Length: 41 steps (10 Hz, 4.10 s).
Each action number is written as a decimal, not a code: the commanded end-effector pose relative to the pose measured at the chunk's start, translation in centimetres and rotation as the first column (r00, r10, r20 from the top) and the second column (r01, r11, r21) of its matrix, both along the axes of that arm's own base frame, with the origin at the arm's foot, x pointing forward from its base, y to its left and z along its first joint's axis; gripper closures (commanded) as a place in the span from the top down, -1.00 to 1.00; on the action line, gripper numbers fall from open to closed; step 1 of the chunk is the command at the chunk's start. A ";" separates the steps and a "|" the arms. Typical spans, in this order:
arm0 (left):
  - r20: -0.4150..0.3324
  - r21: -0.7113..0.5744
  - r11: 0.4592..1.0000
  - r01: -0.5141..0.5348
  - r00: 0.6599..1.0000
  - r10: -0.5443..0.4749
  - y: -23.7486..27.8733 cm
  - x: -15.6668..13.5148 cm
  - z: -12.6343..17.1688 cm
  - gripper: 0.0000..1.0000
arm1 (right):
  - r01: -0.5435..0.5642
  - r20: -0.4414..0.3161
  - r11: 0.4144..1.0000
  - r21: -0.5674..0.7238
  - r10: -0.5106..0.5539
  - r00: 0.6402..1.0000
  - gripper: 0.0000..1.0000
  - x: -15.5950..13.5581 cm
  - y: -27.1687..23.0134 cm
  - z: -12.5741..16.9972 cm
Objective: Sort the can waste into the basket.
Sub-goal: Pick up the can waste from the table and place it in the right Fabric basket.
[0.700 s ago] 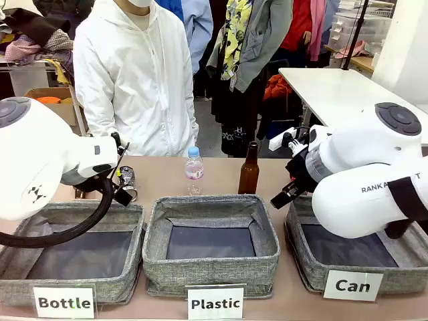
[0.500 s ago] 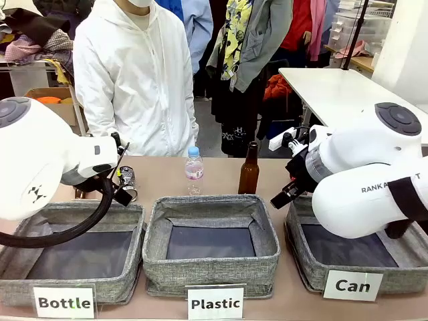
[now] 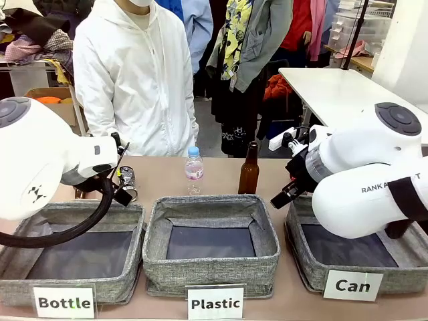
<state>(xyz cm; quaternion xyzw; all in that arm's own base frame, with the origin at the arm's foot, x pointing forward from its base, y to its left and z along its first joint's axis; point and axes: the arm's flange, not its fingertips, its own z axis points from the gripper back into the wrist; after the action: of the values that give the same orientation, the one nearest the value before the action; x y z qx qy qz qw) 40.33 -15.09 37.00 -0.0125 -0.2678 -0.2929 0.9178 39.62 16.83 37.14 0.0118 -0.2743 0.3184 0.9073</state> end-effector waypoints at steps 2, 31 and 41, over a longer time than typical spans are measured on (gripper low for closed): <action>0.000 0.000 1.000 0.001 1.000 -0.001 0.0 0.0 0.0 1.00 | 0.000 0.000 1.000 0.001 0.000 1.000 1.00 0.0 0.0 0.0; -0.307 -0.912 0.333 -0.239 0.936 -0.171 29.1 -9.4 7.0 1.00 | 0.417 -0.450 0.423 0.805 -0.024 0.893 1.00 -7.7 -27.7 7.9; -0.349 -0.927 0.168 -0.336 0.935 -0.055 32.6 -10.6 3.6 1.00 | 0.566 -0.539 0.191 0.802 -0.179 0.823 1.00 -9.9 -35.7 5.4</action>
<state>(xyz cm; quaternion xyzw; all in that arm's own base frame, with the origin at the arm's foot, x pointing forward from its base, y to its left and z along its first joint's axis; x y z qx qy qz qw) 29.92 17.47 40.70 -0.6114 -0.2472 0.0491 0.7501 29.87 -18.56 42.60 0.5126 -0.2436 -0.1474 0.8100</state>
